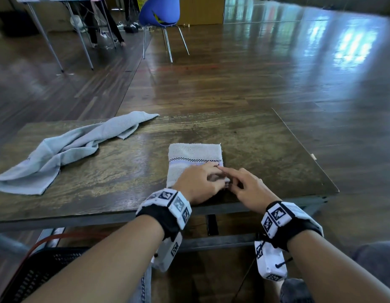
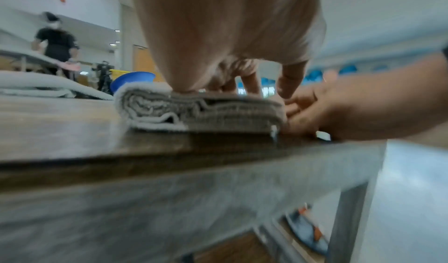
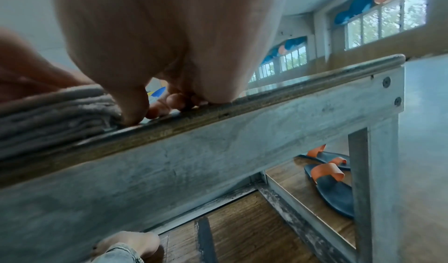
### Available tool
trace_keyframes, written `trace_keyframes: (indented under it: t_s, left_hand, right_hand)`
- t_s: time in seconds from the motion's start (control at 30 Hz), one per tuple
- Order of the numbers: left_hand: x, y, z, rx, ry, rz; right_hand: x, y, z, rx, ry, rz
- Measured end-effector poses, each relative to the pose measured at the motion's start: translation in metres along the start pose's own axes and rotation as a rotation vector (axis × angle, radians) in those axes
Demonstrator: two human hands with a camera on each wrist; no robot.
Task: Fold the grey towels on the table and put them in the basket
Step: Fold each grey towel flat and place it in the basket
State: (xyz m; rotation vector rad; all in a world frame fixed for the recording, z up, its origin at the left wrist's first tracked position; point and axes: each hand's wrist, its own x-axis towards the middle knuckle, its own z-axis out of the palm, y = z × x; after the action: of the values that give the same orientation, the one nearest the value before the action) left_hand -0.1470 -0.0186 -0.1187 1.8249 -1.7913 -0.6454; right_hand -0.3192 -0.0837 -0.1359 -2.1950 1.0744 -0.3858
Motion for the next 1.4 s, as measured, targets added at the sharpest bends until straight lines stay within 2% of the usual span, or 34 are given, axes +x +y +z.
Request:
trace_keyframes:
  t_s: [0.07,0.17,0.27,0.37,0.43,0.5,0.53,0.6,0.63,0.77,0.9,1.1,1.4]
  left_hand:
    - [0.007,0.001,-0.011,-0.139,0.101,-0.033]
    - [0.016,-0.014,-0.019,0.122,0.286,-0.033]
    - [0.013,-0.032,-0.007,0.333,0.175,-0.124]
    - [0.009,-0.044,0.002,0.383,0.118,-0.133]
    - [0.009,-0.047,0.001,0.367,0.102,-0.125]
    - [0.01,-0.047,0.0,0.357,0.113,-0.121]
    - [0.01,-0.047,-0.001,0.358,0.119,-0.123]
    - [0.011,-0.048,-0.001,0.381,0.104,-0.142]
    - [0.011,-0.049,-0.001,0.407,0.088,-0.148]
    - [0.012,-0.052,-0.001,0.45,0.077,-0.156]
    - [0.013,-0.054,0.002,0.338,0.13,-0.185]
    - [0.015,-0.058,-0.008,0.218,0.079,-0.166]
    - [0.005,-0.068,-0.012,0.247,0.094,-0.215]
  right_hand:
    - [0.0,-0.002,0.001,0.01,0.007,0.02]
    - [0.0,-0.004,0.002,0.027,0.018,0.035]
    - [-0.001,-0.005,0.001,0.065,0.021,0.063]
    - [0.004,-0.013,-0.001,0.069,-0.011,0.121]
    - [0.013,-0.023,0.002,-0.089,0.107,0.137]
    - [0.021,-0.037,0.009,-0.283,0.263,0.038]
    - [0.026,-0.046,0.013,-0.328,0.291,-0.046]
    - [0.038,-0.06,0.023,-0.373,0.253,-0.169]
    - [0.045,-0.067,0.027,-0.391,0.221,-0.185]
    - [0.066,-0.074,0.041,-0.335,0.074,-0.107]
    - [0.065,-0.054,0.045,-0.157,-0.091,0.029]
    - [0.065,-0.049,0.048,-0.143,-0.057,0.084]
    - [0.068,-0.038,0.055,-0.255,0.01,0.122]
